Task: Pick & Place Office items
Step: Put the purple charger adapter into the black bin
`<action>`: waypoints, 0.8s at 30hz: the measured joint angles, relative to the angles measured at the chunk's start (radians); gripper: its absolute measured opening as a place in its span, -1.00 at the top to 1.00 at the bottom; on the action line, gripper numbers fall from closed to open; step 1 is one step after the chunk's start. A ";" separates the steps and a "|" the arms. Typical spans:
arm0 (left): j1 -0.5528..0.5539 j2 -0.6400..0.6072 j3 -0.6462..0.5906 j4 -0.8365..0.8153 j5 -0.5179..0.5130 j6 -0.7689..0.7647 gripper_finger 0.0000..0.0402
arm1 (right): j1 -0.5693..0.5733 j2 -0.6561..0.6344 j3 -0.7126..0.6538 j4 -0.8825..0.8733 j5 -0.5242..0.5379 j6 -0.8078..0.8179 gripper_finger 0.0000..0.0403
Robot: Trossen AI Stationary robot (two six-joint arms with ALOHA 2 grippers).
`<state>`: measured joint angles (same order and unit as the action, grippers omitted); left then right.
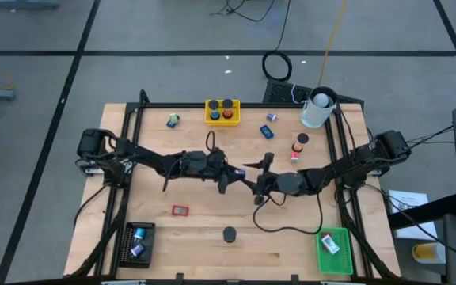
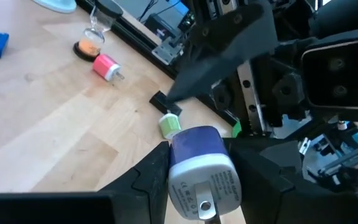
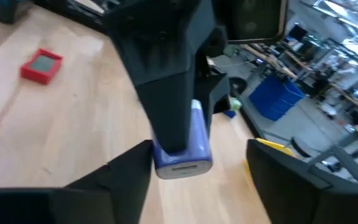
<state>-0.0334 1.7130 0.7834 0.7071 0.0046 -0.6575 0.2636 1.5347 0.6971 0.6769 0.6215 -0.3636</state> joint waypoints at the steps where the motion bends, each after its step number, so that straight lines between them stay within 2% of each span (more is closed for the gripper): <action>1: 0.005 0.000 0.000 -0.003 0.005 0.007 0.26 | 0.004 -0.002 0.000 0.000 0.015 -0.001 -0.32; 6: 0.036 0.000 0.000 -0.041 0.022 0.029 0.25 | 0.023 -0.010 0.000 0.014 0.093 -0.019 -0.54; 10: 0.053 0.003 -0.003 -0.051 0.055 0.052 0.25 | 0.028 -0.014 0.002 0.017 0.107 -0.021 -0.59; 12: 0.057 -0.004 -0.003 -0.063 0.068 0.072 0.26 | 0.038 -0.014 0.002 0.015 0.147 -0.025 -0.58; 15: 0.051 -0.044 -0.007 -0.140 0.076 0.109 0.26 | 0.062 -0.014 0.002 0.011 0.242 -0.052 -0.52; 18: 0.021 -0.127 -0.007 -0.291 0.071 0.155 0.26 | 0.093 -0.014 0.001 0.011 0.315 -0.081 -0.39; 24: -0.104 -0.357 -0.006 -0.692 -0.034 0.174 0.26 | 0.133 -0.014 0.001 0.008 0.322 -0.081 -0.02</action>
<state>-0.1374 1.3562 0.7776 0.0155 -0.0295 -0.4834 0.3964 1.5211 0.6983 0.6846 0.9434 -0.4444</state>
